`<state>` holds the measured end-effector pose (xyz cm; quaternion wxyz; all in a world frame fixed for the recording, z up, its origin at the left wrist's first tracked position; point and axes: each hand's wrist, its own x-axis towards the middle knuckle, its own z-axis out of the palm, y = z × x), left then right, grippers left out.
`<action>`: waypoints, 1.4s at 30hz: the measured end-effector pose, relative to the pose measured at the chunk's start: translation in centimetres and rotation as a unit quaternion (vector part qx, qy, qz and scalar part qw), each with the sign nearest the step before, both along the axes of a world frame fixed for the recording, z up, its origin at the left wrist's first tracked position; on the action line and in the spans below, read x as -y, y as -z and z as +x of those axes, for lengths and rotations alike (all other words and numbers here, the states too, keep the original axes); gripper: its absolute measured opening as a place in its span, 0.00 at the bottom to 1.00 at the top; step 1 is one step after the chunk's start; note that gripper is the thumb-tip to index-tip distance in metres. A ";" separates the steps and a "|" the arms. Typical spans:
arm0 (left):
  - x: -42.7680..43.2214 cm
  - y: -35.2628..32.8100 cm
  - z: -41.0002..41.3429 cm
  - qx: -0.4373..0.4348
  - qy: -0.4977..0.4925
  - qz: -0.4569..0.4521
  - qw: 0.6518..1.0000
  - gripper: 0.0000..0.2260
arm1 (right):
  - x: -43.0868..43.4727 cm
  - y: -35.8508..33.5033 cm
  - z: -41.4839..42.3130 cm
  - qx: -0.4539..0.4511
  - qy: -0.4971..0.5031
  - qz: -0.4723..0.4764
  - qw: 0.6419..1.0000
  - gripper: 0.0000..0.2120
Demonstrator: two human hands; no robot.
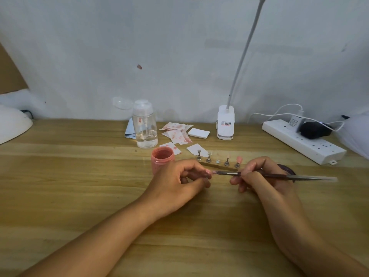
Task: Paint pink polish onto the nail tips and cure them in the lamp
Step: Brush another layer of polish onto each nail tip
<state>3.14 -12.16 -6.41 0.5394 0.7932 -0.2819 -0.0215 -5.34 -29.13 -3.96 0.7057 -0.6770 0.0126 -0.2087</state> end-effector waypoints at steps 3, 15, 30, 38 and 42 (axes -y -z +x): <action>0.1 0.0 0.0 -0.002 -0.002 -0.003 1.000 0.08 | 0.1 0.0 0.0 -0.001 0.005 -0.004 1.000 0.03; 0.0 0.0 0.1 0.000 0.002 -0.002 1.000 0.10 | 0.2 0.1 0.1 -0.001 0.019 -0.004 1.000 0.04; 0.0 0.0 0.1 0.000 0.012 -0.009 1.000 0.08 | 0.4 0.3 0.1 0.005 0.022 -0.019 1.000 0.04; 0.0 0.0 0.0 0.003 0.015 -0.013 1.000 0.08 | 0.4 0.5 0.2 -0.011 0.026 0.000 1.000 0.05; 0.1 -0.1 -0.1 0.010 0.019 -0.010 1.000 0.07 | 0.5 0.5 0.1 -0.013 0.022 -0.005 1.000 0.05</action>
